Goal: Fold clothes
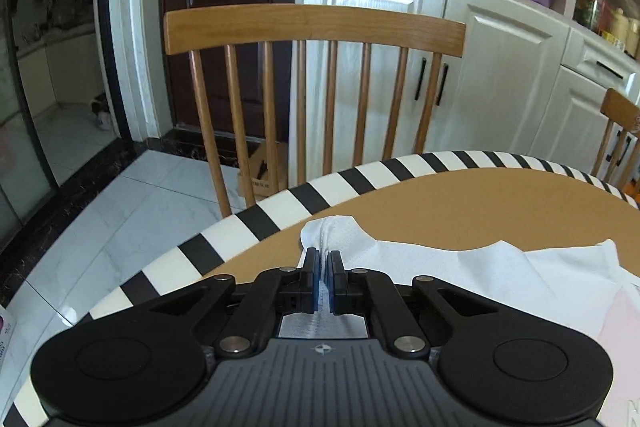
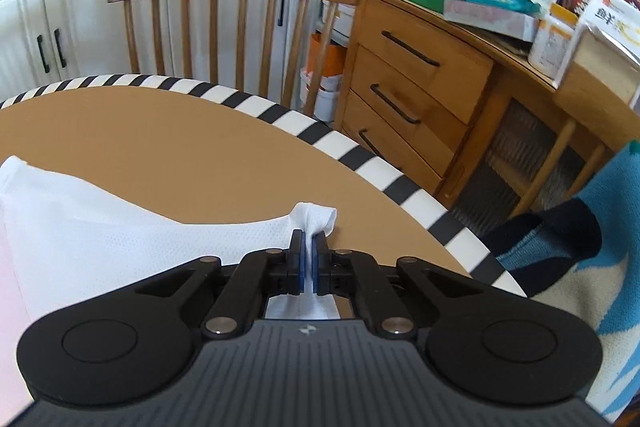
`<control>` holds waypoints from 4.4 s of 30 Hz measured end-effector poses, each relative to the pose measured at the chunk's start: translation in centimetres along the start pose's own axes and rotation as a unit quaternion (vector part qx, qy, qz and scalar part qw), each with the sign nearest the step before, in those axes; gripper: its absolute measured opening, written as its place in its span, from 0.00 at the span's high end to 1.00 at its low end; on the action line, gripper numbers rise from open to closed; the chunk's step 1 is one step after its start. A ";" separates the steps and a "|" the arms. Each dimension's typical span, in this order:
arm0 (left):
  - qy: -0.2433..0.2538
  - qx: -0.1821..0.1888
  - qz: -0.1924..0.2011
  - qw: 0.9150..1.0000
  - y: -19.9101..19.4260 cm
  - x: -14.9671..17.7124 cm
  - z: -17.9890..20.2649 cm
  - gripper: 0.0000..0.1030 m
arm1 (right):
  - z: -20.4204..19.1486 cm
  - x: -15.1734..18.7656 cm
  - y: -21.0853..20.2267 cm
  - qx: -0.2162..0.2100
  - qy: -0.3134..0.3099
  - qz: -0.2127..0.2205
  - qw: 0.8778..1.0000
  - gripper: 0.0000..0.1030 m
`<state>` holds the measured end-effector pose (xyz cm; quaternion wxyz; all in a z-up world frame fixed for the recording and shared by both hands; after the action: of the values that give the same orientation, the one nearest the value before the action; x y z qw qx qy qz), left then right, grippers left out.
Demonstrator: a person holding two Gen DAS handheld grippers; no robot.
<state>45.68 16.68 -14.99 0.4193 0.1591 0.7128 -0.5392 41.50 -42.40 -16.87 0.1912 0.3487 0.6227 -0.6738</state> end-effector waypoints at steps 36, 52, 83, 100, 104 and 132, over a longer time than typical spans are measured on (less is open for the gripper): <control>0.178 0.092 -0.116 0.973 -32.3 23.9 -11.4 0.58 | -0.4 24.9 -32.2 -0.192 -0.024 -0.087 0.977 0.63; 0.199 0.111 -0.120 0.966 -34.0 27.0 -10.6 0.67 | 0.1 27.8 -34.5 -0.184 -0.006 -0.085 0.979 0.59; -0.106 0.150 -0.271 0.945 -30.3 25.9 -18.4 0.94 | -1.9 30.0 -32.5 -0.219 -0.024 -0.124 0.967 0.79; -0.099 0.165 -0.283 0.940 -31.7 27.0 -17.9 0.90 | -1.2 30.8 -33.5 -0.182 -0.055 -0.153 0.970 0.95; -0.101 0.166 -0.285 0.938 -32.0 27.2 -18.0 0.88 | -0.9 31.0 -33.5 -0.185 -0.045 -0.158 0.969 0.92; 0.182 0.120 -0.125 0.968 -34.5 22.1 0.6 0.21 | -13.1 21.7 -31.6 -0.268 -0.145 -0.075 0.950 0.21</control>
<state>9.24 -1.53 -10.11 0.1896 0.2131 0.7212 -0.6313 7.82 -21.03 -9.72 0.3150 0.1358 0.7702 -0.5378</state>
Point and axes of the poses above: each gripper's, at about its wrist camera, not at the fingertips, and y roughly the way its jaws point, z to its right, x to its underside, the point moved 8 cm from there along y, roughly the way its jaws point, and after that the axes turned 9 degrees about -x, right-handed, at the moved point
